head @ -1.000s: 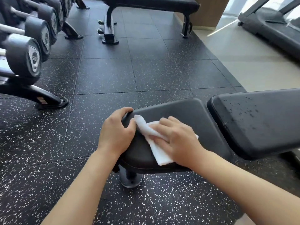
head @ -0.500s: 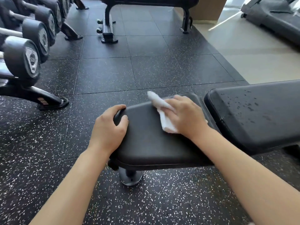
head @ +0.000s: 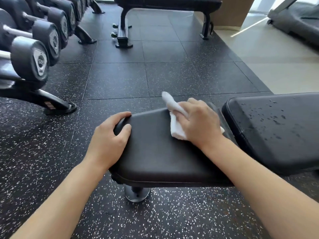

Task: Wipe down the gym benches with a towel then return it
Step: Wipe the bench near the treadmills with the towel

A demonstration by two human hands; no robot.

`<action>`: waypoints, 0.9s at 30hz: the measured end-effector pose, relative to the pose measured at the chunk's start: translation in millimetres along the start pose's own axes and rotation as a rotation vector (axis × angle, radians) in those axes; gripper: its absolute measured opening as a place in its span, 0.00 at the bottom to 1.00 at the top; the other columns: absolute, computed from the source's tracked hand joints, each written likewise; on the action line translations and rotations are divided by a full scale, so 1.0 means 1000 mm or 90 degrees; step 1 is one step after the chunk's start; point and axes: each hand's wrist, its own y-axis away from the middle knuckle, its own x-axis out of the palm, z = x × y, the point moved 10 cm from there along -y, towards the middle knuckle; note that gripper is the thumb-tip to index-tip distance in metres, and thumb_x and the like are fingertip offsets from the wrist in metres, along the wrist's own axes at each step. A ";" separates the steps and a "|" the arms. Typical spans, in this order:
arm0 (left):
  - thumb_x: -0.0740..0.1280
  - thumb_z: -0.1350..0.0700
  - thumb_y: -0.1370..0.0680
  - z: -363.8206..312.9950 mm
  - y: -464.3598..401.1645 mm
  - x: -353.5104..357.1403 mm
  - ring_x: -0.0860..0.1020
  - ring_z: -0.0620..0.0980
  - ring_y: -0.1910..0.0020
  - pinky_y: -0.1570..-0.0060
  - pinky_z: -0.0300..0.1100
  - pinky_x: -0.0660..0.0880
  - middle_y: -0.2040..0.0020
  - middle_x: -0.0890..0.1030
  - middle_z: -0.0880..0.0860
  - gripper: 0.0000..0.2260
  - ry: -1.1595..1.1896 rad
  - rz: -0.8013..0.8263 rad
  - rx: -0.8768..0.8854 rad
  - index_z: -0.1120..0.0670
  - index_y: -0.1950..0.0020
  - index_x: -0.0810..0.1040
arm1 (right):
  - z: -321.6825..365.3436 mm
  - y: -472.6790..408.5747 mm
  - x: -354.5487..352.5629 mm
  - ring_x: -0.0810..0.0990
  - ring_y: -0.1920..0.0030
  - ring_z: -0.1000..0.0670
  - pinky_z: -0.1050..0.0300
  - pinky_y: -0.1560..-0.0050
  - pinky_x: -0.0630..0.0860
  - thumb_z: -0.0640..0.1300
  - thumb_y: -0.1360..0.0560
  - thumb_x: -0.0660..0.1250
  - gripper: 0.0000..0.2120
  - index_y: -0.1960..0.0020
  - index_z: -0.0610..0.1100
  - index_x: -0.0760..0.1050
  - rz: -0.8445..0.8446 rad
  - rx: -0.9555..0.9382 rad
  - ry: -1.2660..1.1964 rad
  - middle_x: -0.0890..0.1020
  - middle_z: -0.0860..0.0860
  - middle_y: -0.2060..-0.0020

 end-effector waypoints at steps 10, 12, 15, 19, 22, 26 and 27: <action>0.69 0.57 0.20 -0.005 0.001 -0.002 0.78 0.40 0.41 0.38 0.34 0.69 0.41 0.82 0.38 0.16 -0.010 -0.009 0.011 0.43 0.35 0.81 | -0.043 -0.004 -0.006 0.77 0.45 0.46 0.50 0.49 0.74 0.57 0.18 0.64 0.11 0.45 0.53 0.81 -0.007 0.045 -0.026 0.77 0.53 0.54; 0.69 0.57 0.21 -0.005 0.001 -0.002 0.77 0.37 0.43 0.43 0.23 0.66 0.44 0.82 0.37 0.16 -0.019 -0.010 0.011 0.42 0.35 0.81 | 0.004 0.011 0.004 0.77 0.48 0.47 0.50 0.53 0.74 0.56 0.19 0.64 0.11 0.44 0.54 0.82 -0.008 -0.047 -0.043 0.78 0.55 0.55; 0.69 0.58 0.21 -0.006 0.000 -0.001 0.78 0.38 0.43 0.42 0.27 0.68 0.43 0.83 0.38 0.16 -0.013 -0.004 0.014 0.43 0.35 0.81 | 0.071 0.047 0.025 0.76 0.54 0.49 0.53 0.61 0.75 0.58 0.22 0.63 0.12 0.46 0.55 0.82 0.052 -0.216 -0.059 0.76 0.55 0.58; 0.69 0.56 0.20 -0.006 0.000 0.000 0.78 0.42 0.41 0.38 0.38 0.69 0.40 0.82 0.40 0.16 -0.030 -0.004 0.011 0.43 0.34 0.80 | -0.023 0.000 -0.004 0.77 0.45 0.48 0.50 0.47 0.74 0.58 0.19 0.64 0.11 0.43 0.55 0.82 0.022 -0.009 -0.039 0.77 0.54 0.55; 0.69 0.56 0.20 -0.005 0.001 0.000 0.78 0.43 0.40 0.37 0.39 0.70 0.40 0.83 0.40 0.16 -0.028 0.000 0.013 0.43 0.34 0.80 | -0.023 0.007 -0.004 0.77 0.45 0.46 0.49 0.48 0.73 0.55 0.19 0.65 0.11 0.43 0.52 0.82 -0.004 0.002 -0.030 0.78 0.53 0.53; 0.68 0.57 0.20 -0.007 -0.001 0.001 0.78 0.43 0.40 0.38 0.39 0.70 0.40 0.83 0.41 0.16 -0.035 0.006 0.020 0.44 0.34 0.80 | 0.076 0.055 0.019 0.74 0.54 0.50 0.55 0.59 0.70 0.57 0.22 0.62 0.13 0.45 0.54 0.82 0.056 -0.240 -0.084 0.77 0.55 0.58; 0.68 0.57 0.21 -0.009 -0.001 0.001 0.78 0.43 0.40 0.38 0.39 0.70 0.40 0.83 0.41 0.16 -0.045 0.006 0.023 0.45 0.34 0.80 | 0.067 0.047 0.016 0.76 0.53 0.49 0.54 0.58 0.70 0.56 0.21 0.62 0.12 0.43 0.55 0.81 0.060 -0.234 -0.069 0.77 0.55 0.58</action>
